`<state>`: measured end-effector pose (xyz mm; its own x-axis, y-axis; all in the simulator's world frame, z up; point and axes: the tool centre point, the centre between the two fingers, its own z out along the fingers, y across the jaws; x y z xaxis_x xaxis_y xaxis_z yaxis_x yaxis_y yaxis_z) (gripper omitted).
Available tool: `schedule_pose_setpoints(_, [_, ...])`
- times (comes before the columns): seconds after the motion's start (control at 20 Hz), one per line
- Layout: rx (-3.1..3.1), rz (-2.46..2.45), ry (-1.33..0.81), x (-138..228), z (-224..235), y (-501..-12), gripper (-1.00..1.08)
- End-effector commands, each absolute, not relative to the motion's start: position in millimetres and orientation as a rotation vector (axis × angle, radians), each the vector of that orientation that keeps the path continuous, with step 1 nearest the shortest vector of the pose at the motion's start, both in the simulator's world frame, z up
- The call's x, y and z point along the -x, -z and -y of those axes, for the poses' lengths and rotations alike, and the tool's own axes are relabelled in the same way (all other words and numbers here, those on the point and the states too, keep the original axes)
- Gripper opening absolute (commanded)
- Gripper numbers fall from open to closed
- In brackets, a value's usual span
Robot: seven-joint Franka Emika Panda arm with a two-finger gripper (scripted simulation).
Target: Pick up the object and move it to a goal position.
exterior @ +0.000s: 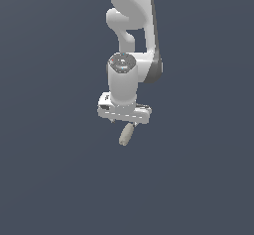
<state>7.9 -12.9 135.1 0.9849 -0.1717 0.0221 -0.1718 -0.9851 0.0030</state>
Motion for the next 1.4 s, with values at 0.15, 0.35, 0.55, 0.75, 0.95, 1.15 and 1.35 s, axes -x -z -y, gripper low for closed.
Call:
schedule_pose_setpoints(0.15, [-3.109,0.445,-0.017,-8,6,-111,1.0])
schedule_pose_setpoints(0.35, [-3.095,0.538,-0.008,-8,3,-97,1.0])
schedule_pose_setpoints(0.55, [-3.084,0.598,-0.002,-8,1,-89,1.0])
schedule_pose_setpoints(0.75, [-3.079,0.623,0.0,-8,0,-86,1.0])
schedule_pose_setpoints(0.95, [-3.08,0.617,0.0,-7,0,-84,1.0])
schedule_pose_setpoints(1.15, [-3.08,0.619,0.0,-7,1,-72,1.0])
schedule_pose_setpoints(1.35, [-3.079,0.622,0.0,-6,1,-50,1.0])
